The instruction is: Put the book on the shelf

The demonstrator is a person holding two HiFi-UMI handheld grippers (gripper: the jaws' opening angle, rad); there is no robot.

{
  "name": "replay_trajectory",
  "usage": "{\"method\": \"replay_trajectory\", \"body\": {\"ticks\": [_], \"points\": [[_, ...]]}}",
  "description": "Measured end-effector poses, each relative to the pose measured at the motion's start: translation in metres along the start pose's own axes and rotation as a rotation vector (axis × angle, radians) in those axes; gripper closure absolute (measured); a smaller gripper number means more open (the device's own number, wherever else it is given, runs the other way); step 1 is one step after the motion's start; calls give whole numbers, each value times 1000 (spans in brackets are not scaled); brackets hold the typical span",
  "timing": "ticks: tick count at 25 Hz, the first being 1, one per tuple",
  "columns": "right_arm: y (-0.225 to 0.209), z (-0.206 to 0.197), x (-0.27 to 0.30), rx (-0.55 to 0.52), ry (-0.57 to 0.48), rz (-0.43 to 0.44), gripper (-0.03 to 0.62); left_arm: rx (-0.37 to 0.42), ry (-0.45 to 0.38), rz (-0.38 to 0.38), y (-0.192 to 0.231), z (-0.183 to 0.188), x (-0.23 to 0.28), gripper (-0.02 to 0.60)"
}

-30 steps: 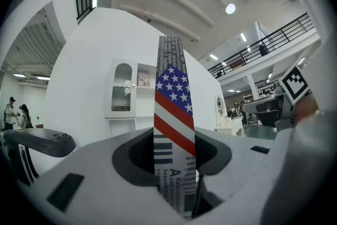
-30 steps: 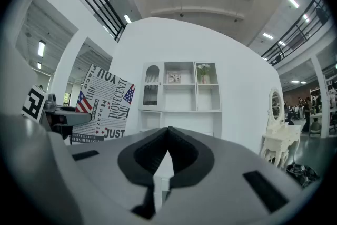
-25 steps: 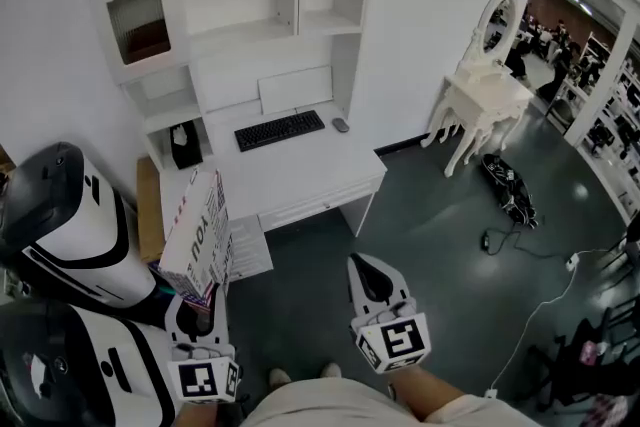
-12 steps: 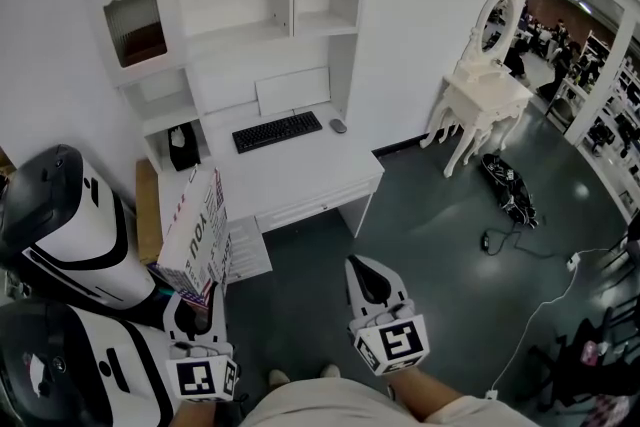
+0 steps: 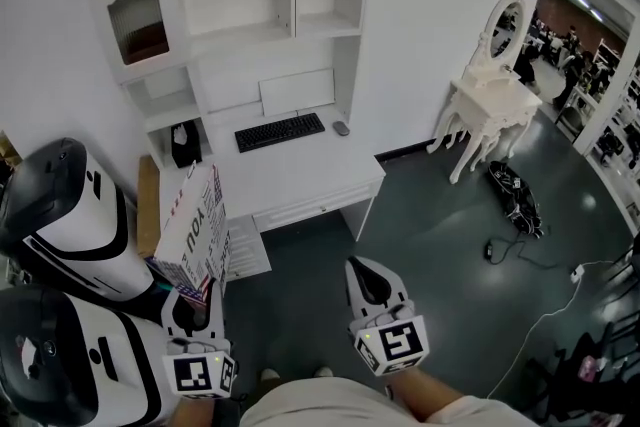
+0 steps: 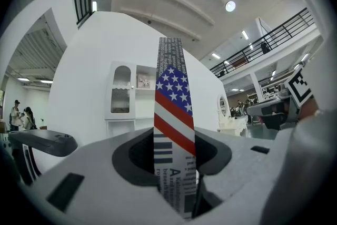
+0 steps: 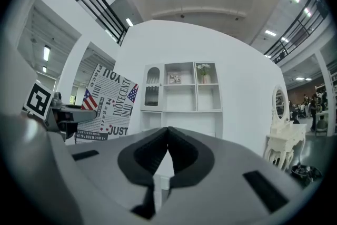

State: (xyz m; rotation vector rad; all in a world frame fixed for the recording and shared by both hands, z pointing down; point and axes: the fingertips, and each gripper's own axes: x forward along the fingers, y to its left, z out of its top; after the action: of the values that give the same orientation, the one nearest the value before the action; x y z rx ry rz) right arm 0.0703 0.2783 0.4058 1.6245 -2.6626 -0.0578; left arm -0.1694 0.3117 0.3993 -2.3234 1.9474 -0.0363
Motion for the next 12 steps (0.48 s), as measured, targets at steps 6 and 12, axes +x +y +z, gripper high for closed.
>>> {"method": "replay_trajectory", "body": {"ticks": [6, 12], "points": [[1, -1, -3, 3, -12, 28, 589, 3, 6, 31, -1, -1, -6, 430], [-3, -5, -3, 8, -14, 29, 591, 12, 8, 22, -5, 0, -2, 430]]}}
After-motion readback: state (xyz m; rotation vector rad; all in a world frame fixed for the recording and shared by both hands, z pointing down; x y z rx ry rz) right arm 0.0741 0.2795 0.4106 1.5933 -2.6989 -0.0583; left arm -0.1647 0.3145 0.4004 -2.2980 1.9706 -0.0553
